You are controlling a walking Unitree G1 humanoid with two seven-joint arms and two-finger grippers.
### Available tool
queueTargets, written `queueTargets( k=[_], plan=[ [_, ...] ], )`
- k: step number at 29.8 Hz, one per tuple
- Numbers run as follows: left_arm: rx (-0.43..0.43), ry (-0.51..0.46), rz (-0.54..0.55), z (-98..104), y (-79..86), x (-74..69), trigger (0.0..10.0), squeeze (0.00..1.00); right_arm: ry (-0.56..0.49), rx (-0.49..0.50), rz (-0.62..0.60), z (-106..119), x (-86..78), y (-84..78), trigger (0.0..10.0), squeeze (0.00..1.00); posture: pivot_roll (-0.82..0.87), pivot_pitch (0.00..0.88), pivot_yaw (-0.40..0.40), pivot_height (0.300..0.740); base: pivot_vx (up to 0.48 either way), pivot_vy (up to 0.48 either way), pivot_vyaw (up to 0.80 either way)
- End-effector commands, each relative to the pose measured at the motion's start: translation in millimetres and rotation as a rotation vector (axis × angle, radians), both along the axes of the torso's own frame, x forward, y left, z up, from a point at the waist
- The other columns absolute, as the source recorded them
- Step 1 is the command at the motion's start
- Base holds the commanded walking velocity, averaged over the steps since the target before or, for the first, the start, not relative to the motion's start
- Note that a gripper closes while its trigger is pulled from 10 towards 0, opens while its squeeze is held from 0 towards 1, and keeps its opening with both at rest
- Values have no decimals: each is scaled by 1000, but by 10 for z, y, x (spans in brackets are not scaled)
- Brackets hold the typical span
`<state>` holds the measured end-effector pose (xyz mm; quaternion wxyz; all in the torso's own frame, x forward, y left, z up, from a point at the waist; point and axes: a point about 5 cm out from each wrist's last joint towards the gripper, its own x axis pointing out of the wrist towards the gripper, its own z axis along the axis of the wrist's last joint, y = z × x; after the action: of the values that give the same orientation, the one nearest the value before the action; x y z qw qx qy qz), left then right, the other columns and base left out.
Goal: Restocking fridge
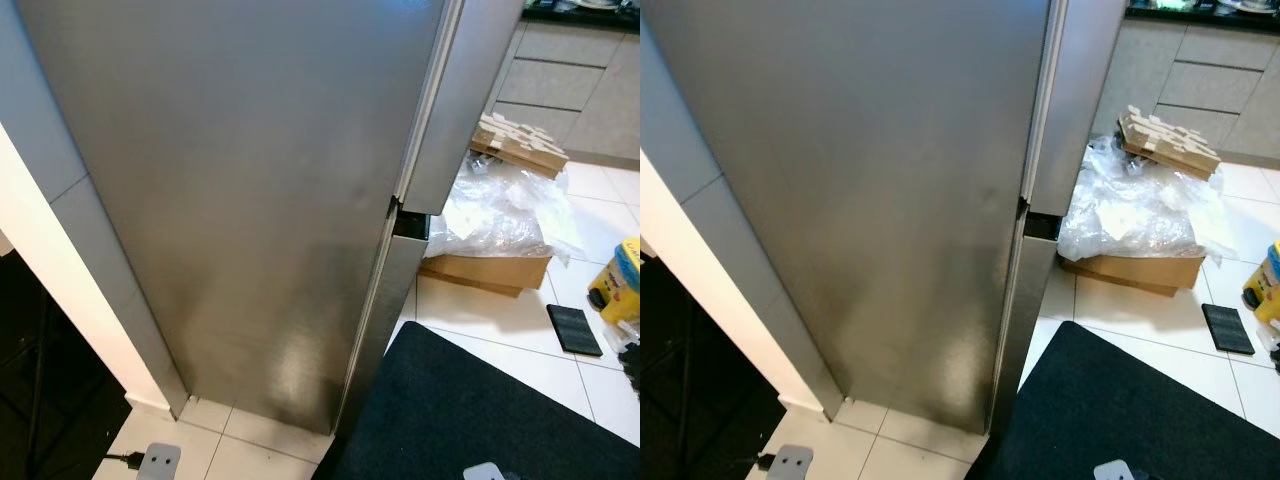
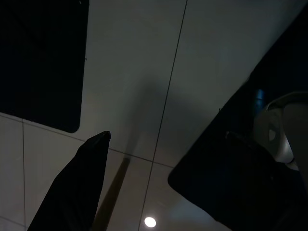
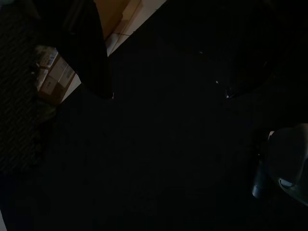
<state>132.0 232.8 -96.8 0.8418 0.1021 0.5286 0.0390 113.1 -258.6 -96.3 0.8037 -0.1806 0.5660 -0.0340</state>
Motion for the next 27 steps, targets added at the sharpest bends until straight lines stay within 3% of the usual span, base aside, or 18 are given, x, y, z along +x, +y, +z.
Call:
queueTargets(
  k=[1,27],
  plan=[
    [-3,23,-8,-24,-20,-53,10000,0,-2,14,-22,-8,-22,6,10000,0,39,0,-6,740,0,0,0],
    [-9,25,1,-26,-24,-55,10000,0,-2,18,-18,-10,-16,18,10000,0,40,0,-5,740,0,0,0]
  ],
)
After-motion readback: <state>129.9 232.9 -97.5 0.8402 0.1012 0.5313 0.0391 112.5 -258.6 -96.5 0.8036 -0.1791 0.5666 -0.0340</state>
